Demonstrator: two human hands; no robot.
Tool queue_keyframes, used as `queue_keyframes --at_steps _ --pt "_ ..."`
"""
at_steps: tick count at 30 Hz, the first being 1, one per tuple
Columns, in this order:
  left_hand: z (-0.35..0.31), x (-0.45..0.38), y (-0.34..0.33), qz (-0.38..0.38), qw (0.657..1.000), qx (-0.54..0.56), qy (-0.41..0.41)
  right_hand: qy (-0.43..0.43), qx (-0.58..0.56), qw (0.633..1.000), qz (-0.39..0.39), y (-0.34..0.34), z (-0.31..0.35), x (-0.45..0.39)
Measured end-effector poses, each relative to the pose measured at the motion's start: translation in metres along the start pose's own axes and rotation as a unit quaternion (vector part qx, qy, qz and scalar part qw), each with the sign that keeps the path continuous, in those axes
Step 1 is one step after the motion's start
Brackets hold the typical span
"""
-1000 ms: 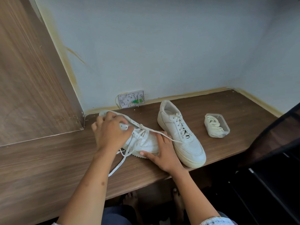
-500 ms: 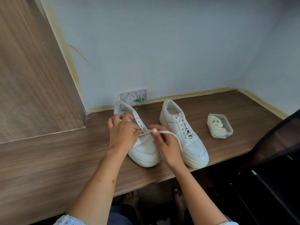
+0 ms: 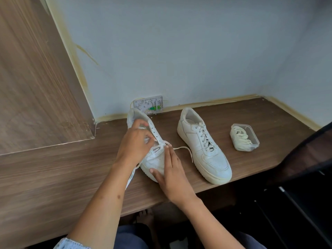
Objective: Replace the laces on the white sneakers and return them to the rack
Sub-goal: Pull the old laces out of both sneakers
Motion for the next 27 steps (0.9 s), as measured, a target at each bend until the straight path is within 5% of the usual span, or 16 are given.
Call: queue_keyframes --at_steps 6,9,15,27 --pt "0.032 0.005 0.027 -0.137 0.977 0.034 0.158 -0.01 -0.018 1.0 0.014 0.006 -0.007 -0.007" --pt "0.043 0.01 0.025 -0.097 0.97 -0.028 0.221 -0.01 -0.033 0.999 0.018 0.007 -0.008 -0.009" --pt "0.014 0.002 0.003 -0.036 0.996 -0.077 0.011 -0.023 -0.057 0.998 0.013 0.008 -0.01 -0.007" --pt "0.001 -0.002 -0.01 -0.063 0.992 -0.105 -0.012 -0.029 -0.06 0.998 -0.001 0.002 -0.013 -0.009"
Point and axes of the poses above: each hand's wrist, its own x-axis away from the middle knuckle, its own y-axis out of the back of the hand, z = x × y, the point moved 2 cm from there along -x, towards the middle knuckle, and after that the axes turned 7 degrees about -x, right-handed, at the moved point
